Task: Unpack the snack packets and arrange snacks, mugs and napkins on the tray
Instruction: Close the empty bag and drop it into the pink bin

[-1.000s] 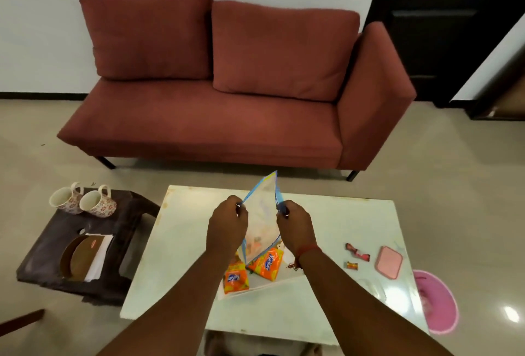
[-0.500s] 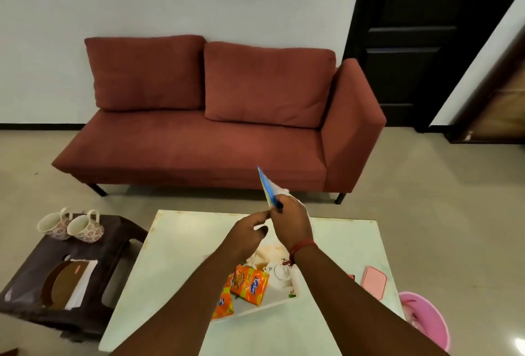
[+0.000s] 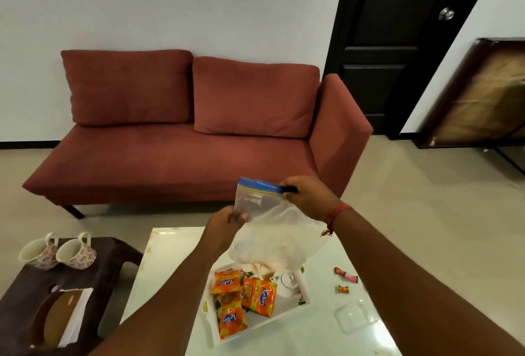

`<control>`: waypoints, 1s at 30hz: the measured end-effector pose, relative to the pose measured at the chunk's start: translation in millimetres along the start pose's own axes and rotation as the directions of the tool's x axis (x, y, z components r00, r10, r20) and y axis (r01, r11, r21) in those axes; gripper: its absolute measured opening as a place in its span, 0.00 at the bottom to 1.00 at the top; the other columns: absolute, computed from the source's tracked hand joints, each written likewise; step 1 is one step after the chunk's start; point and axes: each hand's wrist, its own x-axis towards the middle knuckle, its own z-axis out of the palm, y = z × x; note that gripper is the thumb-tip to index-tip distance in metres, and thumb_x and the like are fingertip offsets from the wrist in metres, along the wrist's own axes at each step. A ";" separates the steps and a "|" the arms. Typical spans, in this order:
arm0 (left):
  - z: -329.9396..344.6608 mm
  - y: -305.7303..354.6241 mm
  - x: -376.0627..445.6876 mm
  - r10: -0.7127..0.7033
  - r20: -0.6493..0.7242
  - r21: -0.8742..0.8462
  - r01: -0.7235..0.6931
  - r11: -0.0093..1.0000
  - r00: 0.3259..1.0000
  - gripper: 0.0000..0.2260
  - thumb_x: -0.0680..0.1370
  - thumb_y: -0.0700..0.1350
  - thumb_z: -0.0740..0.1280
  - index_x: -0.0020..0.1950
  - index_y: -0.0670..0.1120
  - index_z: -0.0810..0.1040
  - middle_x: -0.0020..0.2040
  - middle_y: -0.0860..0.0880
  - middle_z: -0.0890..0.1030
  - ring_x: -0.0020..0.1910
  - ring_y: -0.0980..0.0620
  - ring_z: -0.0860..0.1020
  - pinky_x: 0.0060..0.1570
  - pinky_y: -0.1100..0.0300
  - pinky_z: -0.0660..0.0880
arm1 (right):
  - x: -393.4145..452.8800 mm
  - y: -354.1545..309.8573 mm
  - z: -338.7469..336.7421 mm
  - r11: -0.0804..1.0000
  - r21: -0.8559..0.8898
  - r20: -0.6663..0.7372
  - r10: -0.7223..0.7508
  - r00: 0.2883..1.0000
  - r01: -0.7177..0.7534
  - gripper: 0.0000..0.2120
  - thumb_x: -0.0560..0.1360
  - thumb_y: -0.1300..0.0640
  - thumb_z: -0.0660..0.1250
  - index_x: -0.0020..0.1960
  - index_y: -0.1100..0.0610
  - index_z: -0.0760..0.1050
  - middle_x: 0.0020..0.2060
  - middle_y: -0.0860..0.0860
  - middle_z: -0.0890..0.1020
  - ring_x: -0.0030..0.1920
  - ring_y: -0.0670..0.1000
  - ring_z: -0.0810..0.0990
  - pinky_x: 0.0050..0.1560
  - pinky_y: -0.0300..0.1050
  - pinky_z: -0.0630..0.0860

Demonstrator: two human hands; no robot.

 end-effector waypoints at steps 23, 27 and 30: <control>48.5 52.1 -3.9 -0.288 -0.114 -0.585 0.170 0.793 0.951 0.06 0.83 0.44 0.61 0.52 0.43 0.76 0.38 0.47 0.79 0.34 0.52 0.81 0.32 0.57 0.80 | -66.0 78.6 10.2 0.362 0.881 0.110 0.467 0.877 -0.304 0.05 0.76 0.63 0.70 0.52 0.59 0.77 0.44 0.55 0.83 0.42 0.52 0.84 0.47 0.47 0.80; 60.8 58.3 5.8 -0.268 -0.276 -0.441 0.127 0.889 0.923 0.07 0.82 0.44 0.63 0.52 0.41 0.75 0.37 0.44 0.77 0.33 0.50 0.76 0.30 0.59 0.79 | -66.5 95.3 -3.4 0.439 0.866 -0.057 0.559 0.827 -0.238 0.02 0.77 0.66 0.67 0.46 0.62 0.75 0.35 0.56 0.77 0.30 0.47 0.77 0.34 0.42 0.80; 68.2 63.6 7.7 -0.242 -0.338 -0.428 0.080 0.900 0.910 0.07 0.81 0.43 0.65 0.58 0.45 0.75 0.43 0.46 0.80 0.36 0.53 0.77 0.33 0.59 0.78 | -64.7 105.2 -14.1 0.489 0.854 -0.170 0.586 0.792 -0.179 0.02 0.78 0.65 0.67 0.48 0.60 0.74 0.34 0.55 0.78 0.31 0.49 0.76 0.31 0.44 0.78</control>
